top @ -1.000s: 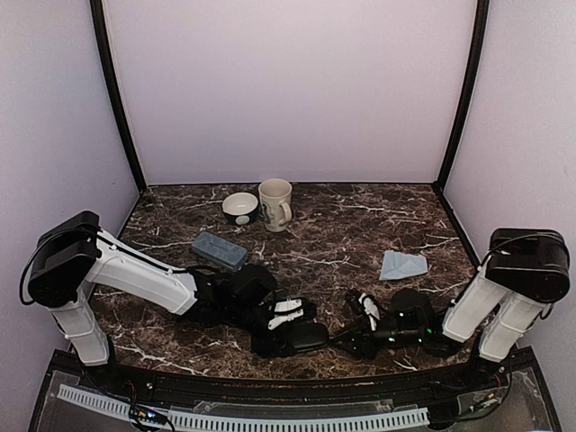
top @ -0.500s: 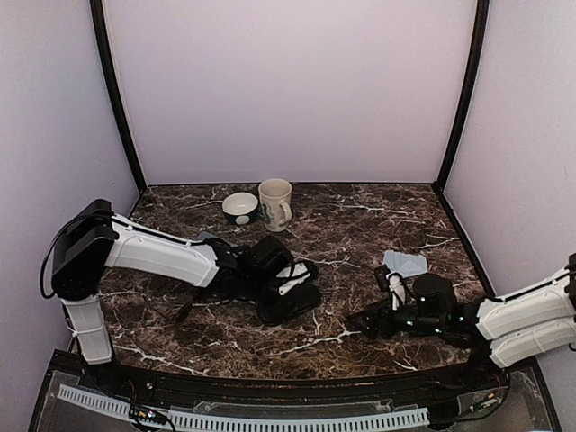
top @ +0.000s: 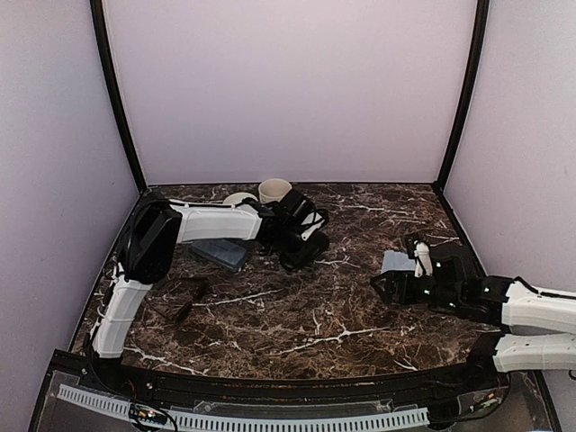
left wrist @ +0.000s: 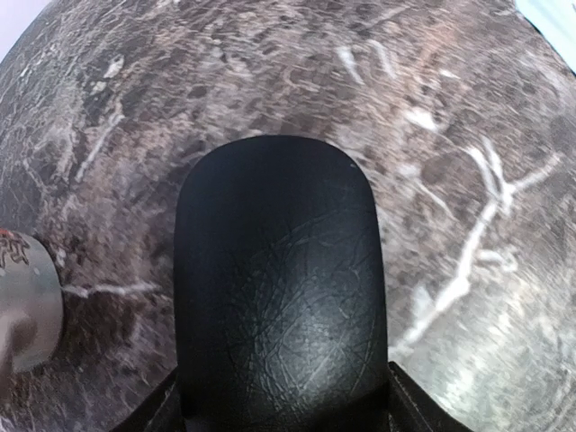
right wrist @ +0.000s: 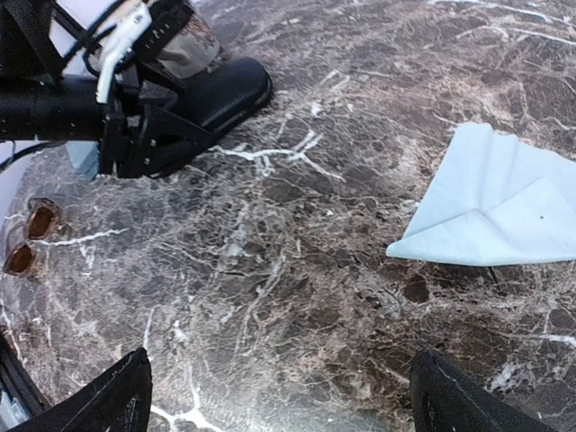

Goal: Organize the sunglasses
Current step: Move the case with sunglasses to the center of the board.

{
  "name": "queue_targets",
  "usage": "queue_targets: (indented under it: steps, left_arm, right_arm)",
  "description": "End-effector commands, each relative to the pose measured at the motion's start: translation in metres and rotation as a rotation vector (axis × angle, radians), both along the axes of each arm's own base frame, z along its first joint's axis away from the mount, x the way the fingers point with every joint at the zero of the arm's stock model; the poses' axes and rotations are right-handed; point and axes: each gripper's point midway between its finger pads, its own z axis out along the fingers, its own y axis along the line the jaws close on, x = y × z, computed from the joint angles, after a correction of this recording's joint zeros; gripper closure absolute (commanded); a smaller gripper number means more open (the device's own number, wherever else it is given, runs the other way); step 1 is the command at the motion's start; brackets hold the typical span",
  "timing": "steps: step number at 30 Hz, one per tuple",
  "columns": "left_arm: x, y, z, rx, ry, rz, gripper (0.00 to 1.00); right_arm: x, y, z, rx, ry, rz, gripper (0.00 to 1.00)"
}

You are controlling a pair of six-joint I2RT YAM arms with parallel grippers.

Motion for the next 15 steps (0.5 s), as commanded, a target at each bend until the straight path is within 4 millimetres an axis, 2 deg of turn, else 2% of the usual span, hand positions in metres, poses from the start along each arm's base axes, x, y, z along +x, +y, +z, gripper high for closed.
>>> queue_targets:
  steps: [1, 5, 8, 12, 13, 15]
  left_arm:
    - [0.01, 0.0, 0.003, 0.021, 0.002, -0.022, 0.77]
    - [0.01, 0.003, 0.0, 0.021, 0.025, -0.02, 0.55]
    - [0.007, 0.0, 0.008, -0.006, 0.035, -0.027, 0.46]
    - [0.0, -0.004, 0.033, -0.081, 0.032, -0.036, 0.27]
    - [-0.002, -0.004, 0.039, -0.101, 0.031, -0.038, 0.2]
    - [-0.007, -0.004, 0.051, -0.139, 0.026, -0.037, 0.13]
  right_arm:
    - [0.006, -0.005, -0.015, -0.098, 0.115, -0.036, 0.0]
    - [0.014, -0.002, -0.02, -0.136, 0.146, -0.05, 0.0]
    - [0.019, -0.002, -0.017, -0.143, 0.139, -0.062, 0.0]
    - [0.022, 0.001, -0.015, -0.139, 0.136, -0.06, 0.0]
    - [0.022, 0.001, -0.017, -0.142, 0.14, -0.06, 0.0]
    - [0.023, 0.002, -0.017, -0.143, 0.144, -0.058, 0.0]
